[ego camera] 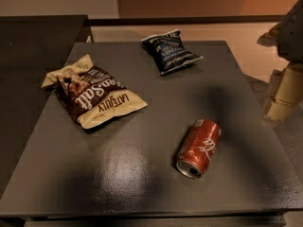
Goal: Place coke can upright
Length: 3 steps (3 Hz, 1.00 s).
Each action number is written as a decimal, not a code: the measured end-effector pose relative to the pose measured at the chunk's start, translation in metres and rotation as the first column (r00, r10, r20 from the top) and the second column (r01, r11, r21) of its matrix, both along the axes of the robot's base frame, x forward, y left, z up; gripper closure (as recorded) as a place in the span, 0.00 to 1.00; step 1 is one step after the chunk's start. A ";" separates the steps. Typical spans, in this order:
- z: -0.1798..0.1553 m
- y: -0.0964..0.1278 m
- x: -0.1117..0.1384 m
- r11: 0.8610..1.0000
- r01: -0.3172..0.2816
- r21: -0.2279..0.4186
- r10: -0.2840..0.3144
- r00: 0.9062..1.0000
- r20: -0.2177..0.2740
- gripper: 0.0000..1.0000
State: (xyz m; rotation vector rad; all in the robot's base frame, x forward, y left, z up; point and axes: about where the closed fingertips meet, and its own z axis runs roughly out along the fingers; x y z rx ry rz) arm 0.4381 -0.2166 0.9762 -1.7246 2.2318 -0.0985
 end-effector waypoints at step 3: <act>-0.009 0.027 -0.015 0.987 -0.152 -0.043 0.152 0.988 -0.008 0.00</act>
Offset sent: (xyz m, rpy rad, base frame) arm -0.0106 0.0221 -0.0094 -0.0479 0.0211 0.1286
